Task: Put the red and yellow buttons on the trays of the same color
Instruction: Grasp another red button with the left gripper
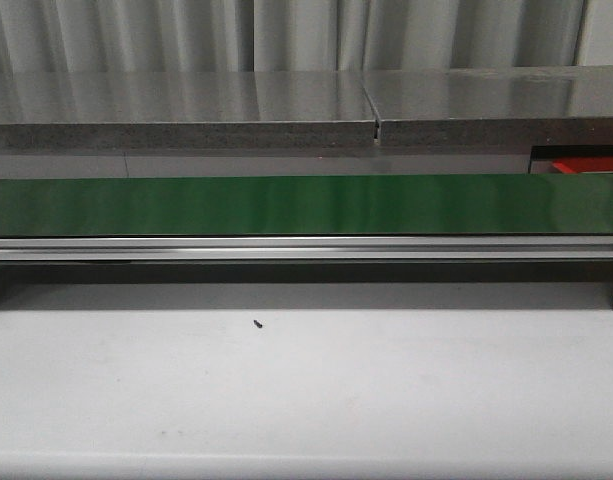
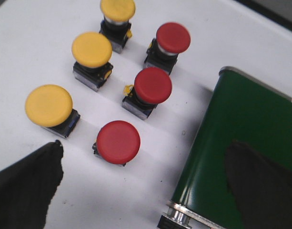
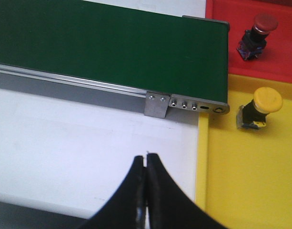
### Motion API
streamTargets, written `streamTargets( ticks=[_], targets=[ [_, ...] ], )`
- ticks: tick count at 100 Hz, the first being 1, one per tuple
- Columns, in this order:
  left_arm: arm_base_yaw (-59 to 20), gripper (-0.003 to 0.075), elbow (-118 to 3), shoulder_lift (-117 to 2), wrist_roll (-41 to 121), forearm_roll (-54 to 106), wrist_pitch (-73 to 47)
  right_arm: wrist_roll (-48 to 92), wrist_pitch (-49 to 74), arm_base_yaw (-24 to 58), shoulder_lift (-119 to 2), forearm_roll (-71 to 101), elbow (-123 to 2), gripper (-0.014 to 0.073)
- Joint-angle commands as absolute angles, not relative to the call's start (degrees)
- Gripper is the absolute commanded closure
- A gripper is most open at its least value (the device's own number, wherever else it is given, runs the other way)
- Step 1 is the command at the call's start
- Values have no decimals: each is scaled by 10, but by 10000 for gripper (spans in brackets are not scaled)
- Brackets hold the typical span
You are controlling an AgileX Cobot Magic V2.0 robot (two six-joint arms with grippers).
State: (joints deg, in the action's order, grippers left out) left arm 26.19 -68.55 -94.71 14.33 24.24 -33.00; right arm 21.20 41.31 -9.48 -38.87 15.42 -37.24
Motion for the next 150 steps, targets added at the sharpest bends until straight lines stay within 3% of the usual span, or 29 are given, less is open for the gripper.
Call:
streamTargets(
  ticks=[1, 97, 111, 137, 150],
  targets=[
    [262, 62, -709, -949, 137, 259, -309, 215, 381, -94, -388, 160, -387, 660],
    [262, 82, -757, -1073, 137, 256, -298, 215, 382, -94, -388, 160, -387, 660],
    [262, 178, -759, -1073, 137, 256, -297, 215, 382, -94, -388, 160, -387, 660],
    [262, 521, -759, -1073, 138, 256, -295, 215, 382, -94, -388, 160, -387, 660],
    [262, 652, -760, -1068, 141, 256, -297, 215, 382, -94, -388, 160, -387, 660]
  ],
)
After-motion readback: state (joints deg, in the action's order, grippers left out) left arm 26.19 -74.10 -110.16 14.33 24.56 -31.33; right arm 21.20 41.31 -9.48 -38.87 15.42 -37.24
